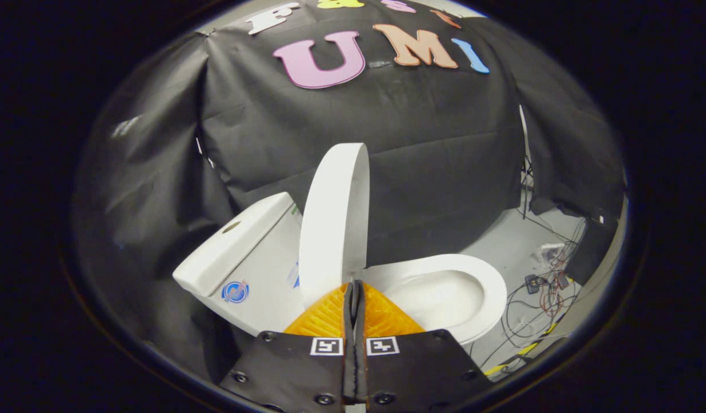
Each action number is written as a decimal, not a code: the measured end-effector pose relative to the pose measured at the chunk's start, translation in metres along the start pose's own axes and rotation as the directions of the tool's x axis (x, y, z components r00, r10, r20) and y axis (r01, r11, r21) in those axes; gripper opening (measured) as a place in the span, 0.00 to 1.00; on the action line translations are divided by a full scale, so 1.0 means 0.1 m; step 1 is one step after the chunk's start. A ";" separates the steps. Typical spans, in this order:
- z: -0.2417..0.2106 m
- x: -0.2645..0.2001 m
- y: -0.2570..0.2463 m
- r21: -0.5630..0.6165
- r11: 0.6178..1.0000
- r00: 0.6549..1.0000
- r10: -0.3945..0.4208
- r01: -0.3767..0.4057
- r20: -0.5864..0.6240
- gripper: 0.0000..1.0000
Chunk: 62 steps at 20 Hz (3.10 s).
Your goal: Open the toilet lid.
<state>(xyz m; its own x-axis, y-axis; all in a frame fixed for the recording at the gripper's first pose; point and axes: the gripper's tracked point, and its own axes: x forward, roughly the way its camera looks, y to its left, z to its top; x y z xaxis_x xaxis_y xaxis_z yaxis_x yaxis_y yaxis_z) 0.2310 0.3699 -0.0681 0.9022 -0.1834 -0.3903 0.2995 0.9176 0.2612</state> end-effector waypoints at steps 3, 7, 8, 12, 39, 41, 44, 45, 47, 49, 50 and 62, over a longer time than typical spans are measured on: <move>0.00 0.01 0.07 -0.007 1.000 1.000 0.014 -0.014 -0.006 0.01; 0.00 0.05 0.21 -0.045 0.998 0.999 0.040 -0.040 -0.004 0.01; -0.01 0.06 0.25 -0.051 0.998 0.999 0.048 -0.048 -0.005 0.01; -0.03 0.09 0.40 -0.087 0.994 0.998 0.069 -0.069 -0.004 0.01; -0.08 0.26 1.26 -0.234 0.972 0.997 0.021 -0.004 0.069 0.07; -0.05 0.22 1.34 -0.219 0.975 0.995 0.046 -0.026 0.086 0.10; 0.01 0.19 1.50 -0.137 0.984 0.986 0.126 -0.111 0.108 0.16; -0.02 0.19 1.57 -0.107 0.986 0.985 0.137 -0.125 0.106 0.22; 0.00 0.16 1.58 -0.095 0.987 0.985 0.138 -0.129 0.104 0.33; 0.01 0.15 1.60 -0.110 0.985 0.983 0.146 -0.134 0.109 0.37; 0.05 0.13 1.63 -0.115 0.981 0.978 0.171 -0.158 0.119 0.37; 0.38 -0.47 1.43 -0.177 0.962 0.954 0.240 -0.208 0.180 0.99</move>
<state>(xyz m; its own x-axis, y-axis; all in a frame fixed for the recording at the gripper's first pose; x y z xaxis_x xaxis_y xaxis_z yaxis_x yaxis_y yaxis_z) 0.2432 0.4966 0.0212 0.9885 -0.0185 -0.1504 0.0453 0.9833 0.1765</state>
